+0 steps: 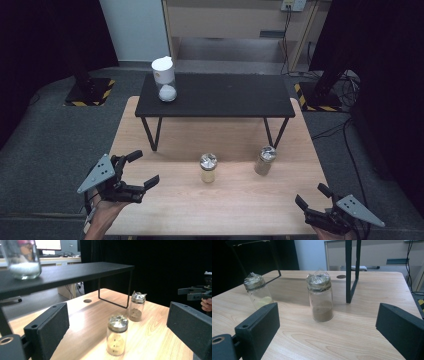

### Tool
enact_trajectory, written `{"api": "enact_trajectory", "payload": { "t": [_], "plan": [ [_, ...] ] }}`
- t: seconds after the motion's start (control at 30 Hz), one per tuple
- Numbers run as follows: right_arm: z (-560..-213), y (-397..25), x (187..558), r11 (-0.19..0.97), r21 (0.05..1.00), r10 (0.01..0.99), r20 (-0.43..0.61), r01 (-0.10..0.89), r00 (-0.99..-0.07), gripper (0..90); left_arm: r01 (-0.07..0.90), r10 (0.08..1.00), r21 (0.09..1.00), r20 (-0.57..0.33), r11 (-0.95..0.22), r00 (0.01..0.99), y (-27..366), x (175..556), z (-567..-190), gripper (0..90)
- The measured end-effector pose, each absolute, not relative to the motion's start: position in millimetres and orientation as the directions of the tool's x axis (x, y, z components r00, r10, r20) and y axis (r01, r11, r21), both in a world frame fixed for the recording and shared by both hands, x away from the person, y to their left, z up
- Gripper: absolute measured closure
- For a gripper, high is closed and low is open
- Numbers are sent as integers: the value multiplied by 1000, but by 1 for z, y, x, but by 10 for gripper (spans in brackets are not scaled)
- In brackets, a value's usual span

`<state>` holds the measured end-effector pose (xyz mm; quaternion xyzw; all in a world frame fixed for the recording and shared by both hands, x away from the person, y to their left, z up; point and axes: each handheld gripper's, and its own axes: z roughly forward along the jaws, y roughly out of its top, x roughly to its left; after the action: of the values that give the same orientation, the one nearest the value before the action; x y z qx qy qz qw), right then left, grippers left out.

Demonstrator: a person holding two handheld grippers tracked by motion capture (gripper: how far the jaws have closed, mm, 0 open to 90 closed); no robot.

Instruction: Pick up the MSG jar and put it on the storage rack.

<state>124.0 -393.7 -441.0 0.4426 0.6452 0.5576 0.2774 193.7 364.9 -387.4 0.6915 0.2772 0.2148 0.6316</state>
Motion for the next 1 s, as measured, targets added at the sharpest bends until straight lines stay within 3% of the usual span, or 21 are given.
{"api": "enact_trajectory", "payload": {
  "t": [0.53, 1.0],
  "plan": [
    [-441, -393, 124, -11, 965, 881, 134, 263, -453, 57, 186, 717, 982, -114, -23, 688, 385, 178, -434, 36],
    [-441, -393, 124, -10, 965, 882, 132, 263, -453, 58, 209, 746, 978, -116, -31, 656, 398, 173, -450, 40]
  ]
}}
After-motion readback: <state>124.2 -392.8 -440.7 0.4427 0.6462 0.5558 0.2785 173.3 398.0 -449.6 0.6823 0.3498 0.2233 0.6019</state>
